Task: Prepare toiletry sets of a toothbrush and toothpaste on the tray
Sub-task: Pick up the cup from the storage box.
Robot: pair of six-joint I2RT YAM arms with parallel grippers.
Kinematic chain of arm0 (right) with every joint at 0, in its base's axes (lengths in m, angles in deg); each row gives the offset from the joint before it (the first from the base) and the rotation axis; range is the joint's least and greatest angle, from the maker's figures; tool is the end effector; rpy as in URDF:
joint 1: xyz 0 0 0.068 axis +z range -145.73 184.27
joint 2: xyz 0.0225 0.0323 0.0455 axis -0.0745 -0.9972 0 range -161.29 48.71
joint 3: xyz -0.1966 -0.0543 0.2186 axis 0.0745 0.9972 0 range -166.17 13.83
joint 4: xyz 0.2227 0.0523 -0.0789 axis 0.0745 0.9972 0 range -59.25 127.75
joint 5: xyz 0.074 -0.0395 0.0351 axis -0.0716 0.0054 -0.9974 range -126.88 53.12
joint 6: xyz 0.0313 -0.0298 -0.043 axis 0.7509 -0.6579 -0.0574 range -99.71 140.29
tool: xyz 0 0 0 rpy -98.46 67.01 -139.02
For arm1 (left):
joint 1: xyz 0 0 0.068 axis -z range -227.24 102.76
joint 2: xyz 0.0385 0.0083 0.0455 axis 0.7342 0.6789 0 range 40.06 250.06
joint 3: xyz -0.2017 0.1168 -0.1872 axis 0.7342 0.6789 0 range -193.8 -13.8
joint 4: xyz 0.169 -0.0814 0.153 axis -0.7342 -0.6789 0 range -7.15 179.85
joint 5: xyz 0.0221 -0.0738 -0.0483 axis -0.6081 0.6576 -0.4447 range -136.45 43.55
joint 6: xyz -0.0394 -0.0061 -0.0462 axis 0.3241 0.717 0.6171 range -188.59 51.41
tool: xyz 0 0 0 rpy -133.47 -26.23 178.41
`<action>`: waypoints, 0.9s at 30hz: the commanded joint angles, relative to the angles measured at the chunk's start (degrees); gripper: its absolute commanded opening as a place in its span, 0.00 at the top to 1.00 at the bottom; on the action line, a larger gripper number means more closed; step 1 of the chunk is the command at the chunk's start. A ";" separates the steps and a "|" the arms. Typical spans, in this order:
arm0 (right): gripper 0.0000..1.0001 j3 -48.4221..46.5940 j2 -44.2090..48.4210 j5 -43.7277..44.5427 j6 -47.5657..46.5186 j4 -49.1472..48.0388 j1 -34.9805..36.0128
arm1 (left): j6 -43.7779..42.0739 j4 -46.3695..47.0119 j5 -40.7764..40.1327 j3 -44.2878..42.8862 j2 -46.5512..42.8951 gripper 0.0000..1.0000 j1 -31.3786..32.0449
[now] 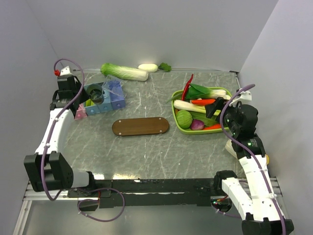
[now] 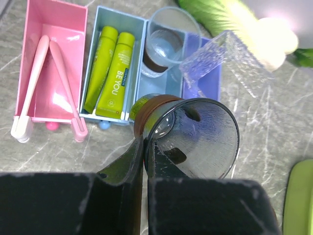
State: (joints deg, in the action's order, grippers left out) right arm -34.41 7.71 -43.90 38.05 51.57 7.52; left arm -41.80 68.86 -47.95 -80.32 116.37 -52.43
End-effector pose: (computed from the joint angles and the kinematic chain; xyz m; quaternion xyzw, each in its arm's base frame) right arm 0.1306 0.0129 0.3642 0.0615 0.7827 0.1599 0.5984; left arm 0.2839 0.0271 0.3559 -0.2457 0.8339 -0.0814 0.4874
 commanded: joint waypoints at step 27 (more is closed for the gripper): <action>0.16 -15.63 -17.96 17.39 5.35 -4.47 34.71 | 6.25 13.52 -9.23 6.14 -16.46 0.99 24.61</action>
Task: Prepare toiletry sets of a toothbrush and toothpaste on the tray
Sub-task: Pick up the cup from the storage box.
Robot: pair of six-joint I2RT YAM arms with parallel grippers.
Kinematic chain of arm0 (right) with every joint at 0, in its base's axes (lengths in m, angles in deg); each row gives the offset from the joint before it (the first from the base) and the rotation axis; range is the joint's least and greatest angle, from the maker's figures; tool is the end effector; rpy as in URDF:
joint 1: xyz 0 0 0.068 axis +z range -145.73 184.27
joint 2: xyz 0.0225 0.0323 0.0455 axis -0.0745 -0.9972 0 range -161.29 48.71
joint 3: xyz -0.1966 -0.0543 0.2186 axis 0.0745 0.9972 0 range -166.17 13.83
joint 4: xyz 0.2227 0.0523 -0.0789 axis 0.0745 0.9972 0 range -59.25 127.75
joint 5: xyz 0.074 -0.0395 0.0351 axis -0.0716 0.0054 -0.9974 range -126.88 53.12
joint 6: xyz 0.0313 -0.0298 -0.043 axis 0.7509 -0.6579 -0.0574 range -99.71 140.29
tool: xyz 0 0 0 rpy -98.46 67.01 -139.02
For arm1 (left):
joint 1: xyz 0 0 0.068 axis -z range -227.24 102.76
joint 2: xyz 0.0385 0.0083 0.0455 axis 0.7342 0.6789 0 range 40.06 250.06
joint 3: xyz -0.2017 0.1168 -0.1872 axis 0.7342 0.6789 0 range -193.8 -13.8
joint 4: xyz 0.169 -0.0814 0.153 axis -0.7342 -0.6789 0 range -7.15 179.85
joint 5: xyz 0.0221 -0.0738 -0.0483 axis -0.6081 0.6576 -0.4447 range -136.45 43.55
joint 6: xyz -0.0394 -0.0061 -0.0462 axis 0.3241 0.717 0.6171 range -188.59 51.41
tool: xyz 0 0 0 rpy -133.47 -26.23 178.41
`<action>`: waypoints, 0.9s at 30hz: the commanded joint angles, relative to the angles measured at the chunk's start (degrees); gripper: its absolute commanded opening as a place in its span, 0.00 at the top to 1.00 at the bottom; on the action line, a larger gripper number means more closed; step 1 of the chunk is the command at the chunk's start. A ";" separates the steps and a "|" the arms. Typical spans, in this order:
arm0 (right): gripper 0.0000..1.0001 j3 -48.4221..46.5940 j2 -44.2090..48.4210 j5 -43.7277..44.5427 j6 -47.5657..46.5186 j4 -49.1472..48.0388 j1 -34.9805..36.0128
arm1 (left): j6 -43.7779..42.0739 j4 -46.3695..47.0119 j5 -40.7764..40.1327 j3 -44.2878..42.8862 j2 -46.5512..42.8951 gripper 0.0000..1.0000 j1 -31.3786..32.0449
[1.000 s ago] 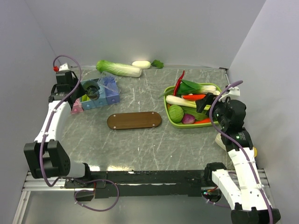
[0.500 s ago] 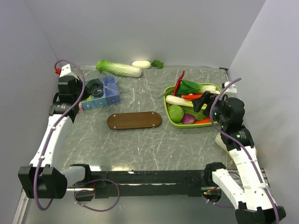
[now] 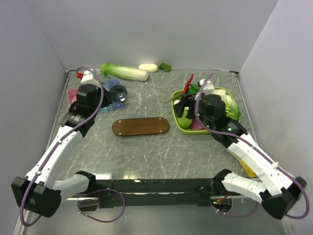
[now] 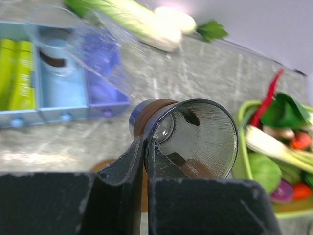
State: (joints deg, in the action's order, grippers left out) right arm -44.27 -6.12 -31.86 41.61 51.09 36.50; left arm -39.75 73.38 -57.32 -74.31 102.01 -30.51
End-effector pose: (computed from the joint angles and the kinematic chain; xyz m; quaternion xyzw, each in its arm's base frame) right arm 0.1603 0.0962 0.3891 -0.0505 0.8022 0.2361 0.5460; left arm 0.2151 -0.0556 0.3881 -0.1403 0.7946 -0.1562 0.5697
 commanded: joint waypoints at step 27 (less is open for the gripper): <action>0.42 -24.42 -34.28 4.73 7.77 -2.94 15.85 | 6.49 12.95 0.42 6.02 3.96 0.99 13.50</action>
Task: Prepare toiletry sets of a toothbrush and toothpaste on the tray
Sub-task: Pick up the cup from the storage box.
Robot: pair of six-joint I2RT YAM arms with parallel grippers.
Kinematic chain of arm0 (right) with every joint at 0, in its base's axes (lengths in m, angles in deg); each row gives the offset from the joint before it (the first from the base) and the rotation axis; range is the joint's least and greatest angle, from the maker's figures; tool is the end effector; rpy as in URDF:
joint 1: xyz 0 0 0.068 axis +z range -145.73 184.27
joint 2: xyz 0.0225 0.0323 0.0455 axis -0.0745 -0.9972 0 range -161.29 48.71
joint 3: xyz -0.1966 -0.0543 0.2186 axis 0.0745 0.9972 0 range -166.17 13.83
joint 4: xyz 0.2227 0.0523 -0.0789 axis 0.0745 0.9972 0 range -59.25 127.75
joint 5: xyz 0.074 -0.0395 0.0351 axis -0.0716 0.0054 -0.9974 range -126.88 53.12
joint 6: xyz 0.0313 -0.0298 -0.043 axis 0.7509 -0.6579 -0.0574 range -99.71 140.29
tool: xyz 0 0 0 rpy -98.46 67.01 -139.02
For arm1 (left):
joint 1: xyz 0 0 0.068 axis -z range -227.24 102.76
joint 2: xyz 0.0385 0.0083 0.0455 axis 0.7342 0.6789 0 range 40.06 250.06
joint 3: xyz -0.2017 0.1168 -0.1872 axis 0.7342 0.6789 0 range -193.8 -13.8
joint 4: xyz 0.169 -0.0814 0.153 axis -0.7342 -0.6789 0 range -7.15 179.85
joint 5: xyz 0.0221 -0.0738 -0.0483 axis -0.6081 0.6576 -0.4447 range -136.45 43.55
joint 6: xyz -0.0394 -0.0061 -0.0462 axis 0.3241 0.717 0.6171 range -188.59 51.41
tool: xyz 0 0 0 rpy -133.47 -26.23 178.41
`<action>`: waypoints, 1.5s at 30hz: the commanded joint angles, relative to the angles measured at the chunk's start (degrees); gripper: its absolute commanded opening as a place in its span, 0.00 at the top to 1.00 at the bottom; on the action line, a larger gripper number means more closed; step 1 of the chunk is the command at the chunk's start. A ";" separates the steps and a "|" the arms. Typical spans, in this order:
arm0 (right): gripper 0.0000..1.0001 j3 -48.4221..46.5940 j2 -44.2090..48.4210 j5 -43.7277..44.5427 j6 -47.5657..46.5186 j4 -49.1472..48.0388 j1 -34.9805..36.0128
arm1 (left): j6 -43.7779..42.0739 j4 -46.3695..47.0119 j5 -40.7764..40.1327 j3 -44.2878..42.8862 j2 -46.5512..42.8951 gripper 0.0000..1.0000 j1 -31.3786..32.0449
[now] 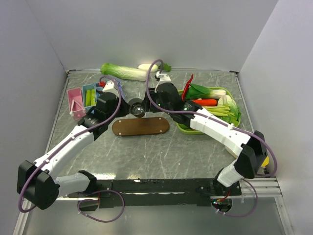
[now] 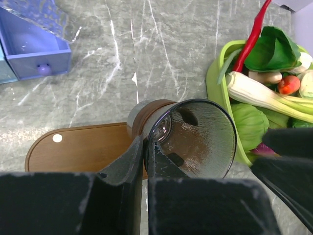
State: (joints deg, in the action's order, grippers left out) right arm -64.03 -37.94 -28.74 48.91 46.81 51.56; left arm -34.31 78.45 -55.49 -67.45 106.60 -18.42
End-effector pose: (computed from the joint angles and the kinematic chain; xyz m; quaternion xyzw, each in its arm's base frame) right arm 0.2366 0.2467 0.3790 -0.0986 0.8356 0.2832 0.4603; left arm 0.2179 -0.1116 0.3399 -0.0826 0.8345 -0.2265 0.4955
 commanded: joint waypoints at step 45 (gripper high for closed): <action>1.00 0.08 1.22 -2.77 -13.85 2.58 -1.93 | -5.63 13.25 8.15 1.71 -1.60 0.25 4.93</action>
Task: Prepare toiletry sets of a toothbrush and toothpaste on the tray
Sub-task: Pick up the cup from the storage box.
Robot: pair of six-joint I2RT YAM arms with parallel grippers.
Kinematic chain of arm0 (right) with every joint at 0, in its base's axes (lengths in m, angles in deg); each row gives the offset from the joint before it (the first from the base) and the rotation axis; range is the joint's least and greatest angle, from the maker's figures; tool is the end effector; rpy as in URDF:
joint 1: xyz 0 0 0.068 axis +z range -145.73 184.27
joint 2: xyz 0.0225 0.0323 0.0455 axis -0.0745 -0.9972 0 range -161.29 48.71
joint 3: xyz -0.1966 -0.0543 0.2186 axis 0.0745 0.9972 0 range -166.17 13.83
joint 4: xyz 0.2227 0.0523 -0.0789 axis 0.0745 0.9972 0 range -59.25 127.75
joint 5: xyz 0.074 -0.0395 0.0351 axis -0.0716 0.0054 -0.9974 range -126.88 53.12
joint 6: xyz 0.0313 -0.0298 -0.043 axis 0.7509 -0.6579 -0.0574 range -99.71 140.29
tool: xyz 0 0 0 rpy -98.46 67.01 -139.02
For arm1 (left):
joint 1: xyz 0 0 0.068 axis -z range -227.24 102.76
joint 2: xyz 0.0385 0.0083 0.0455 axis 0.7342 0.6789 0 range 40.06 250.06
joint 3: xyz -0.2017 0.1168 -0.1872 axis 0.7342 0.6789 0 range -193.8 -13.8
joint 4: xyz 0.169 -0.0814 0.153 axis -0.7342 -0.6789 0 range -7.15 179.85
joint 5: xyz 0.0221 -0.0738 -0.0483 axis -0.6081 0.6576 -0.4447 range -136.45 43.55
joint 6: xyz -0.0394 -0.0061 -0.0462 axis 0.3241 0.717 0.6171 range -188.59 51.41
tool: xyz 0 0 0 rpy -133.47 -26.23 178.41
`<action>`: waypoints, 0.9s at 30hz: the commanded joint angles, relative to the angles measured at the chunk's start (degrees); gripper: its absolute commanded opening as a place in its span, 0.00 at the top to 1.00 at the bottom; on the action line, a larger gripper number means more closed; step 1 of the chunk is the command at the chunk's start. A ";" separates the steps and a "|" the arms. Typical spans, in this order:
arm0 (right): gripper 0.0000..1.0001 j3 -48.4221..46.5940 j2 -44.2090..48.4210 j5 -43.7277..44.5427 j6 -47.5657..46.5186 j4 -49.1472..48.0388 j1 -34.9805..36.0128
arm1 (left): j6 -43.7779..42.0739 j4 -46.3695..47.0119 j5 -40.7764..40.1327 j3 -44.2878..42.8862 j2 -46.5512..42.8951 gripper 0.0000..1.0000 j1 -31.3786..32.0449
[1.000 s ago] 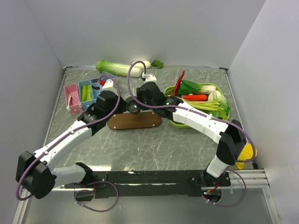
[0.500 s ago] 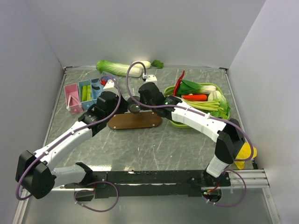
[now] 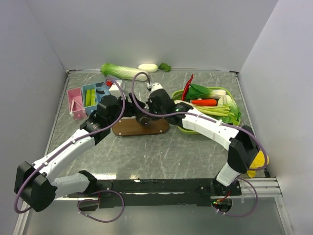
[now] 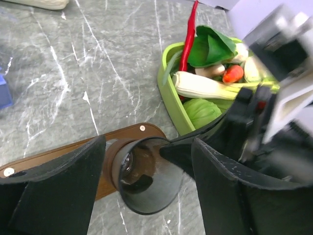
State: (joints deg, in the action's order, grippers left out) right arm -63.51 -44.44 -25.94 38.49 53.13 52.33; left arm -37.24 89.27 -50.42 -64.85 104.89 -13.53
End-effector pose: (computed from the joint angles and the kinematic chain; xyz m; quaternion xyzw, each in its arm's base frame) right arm 0.2480 0.2630 0.3273 -0.1904 0.8759 0.1659 0.4111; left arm 0.2049 -0.1328 0.3520 -0.0050 0.7898 -0.3064 0.5314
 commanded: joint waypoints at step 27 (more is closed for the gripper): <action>1.00 2.72 13.60 -25.88 -19.43 6.72 -8.41 | -15.18 -9.96 23.39 -12.85 12.77 0.35 -0.05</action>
State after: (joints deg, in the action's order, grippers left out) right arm -58.13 -33.81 -49.83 20.85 62.76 43.82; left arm -49.76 79.72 -30.09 -75.10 118.27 -13.57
